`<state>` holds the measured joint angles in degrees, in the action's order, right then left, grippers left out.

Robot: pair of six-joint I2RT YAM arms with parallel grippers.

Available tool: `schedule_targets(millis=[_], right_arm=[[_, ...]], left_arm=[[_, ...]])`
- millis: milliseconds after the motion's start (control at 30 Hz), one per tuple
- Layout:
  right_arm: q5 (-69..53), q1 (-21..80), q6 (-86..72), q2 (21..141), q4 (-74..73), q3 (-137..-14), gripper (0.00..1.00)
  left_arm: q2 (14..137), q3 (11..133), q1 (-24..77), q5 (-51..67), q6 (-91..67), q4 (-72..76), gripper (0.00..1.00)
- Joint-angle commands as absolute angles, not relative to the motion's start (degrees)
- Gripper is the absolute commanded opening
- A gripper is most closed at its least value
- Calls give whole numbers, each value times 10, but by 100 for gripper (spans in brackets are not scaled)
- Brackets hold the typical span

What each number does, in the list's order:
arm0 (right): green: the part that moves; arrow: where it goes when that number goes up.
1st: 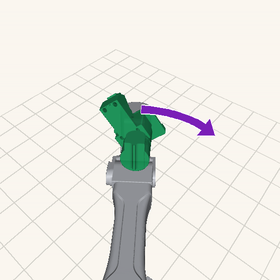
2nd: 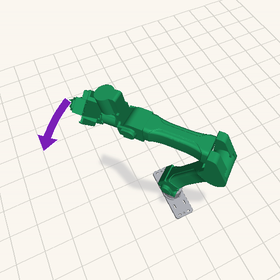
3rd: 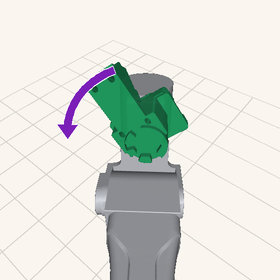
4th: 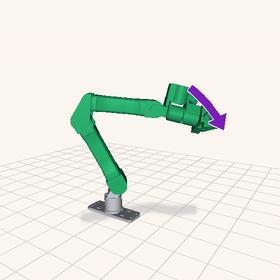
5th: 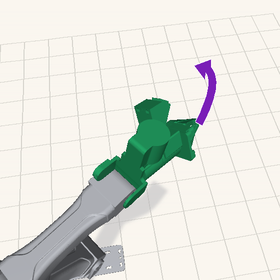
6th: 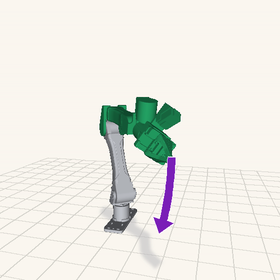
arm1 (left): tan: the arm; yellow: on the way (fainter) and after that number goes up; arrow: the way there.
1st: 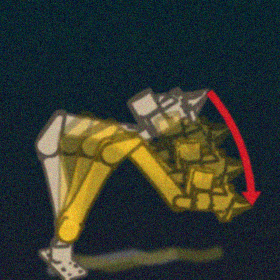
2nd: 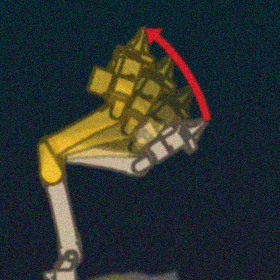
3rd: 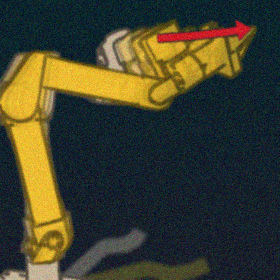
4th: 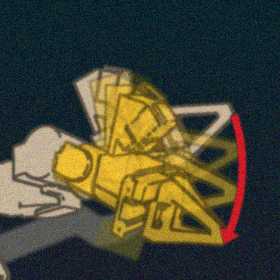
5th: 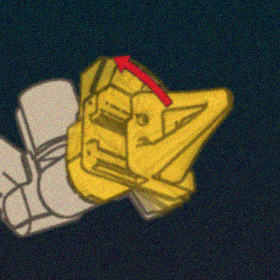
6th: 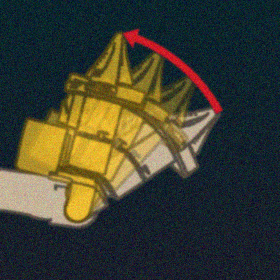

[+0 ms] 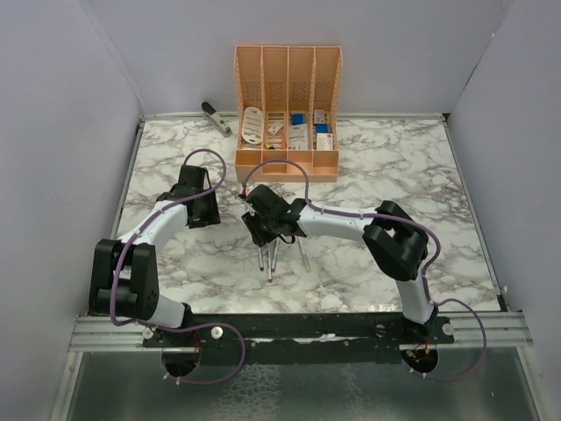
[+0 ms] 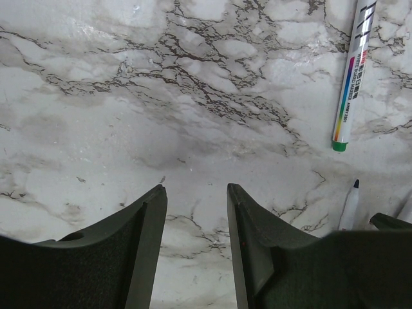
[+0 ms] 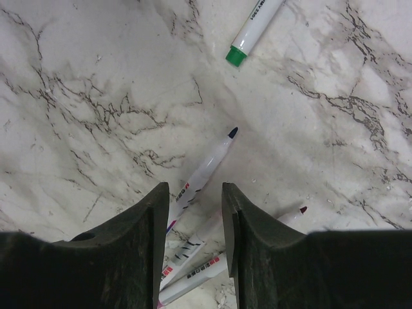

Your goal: Insert the pens into the pen caps

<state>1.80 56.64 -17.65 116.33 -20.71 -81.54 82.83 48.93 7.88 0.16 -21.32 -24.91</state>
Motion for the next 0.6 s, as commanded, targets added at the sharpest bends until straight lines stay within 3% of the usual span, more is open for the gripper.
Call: schedule_targets(millis=[0,300,567], right_arm=[[3,571,-166,1187,-221,-844,37],[-5,571,-171,1209,-232,-859,29],[-21,571,-172,1215,-244,-865,3]], left_arm=[[835,488,75,12,-217,-235,45],[843,488,75,15,-216,-230,44],[850,494,75,12,-211,-229,44]])
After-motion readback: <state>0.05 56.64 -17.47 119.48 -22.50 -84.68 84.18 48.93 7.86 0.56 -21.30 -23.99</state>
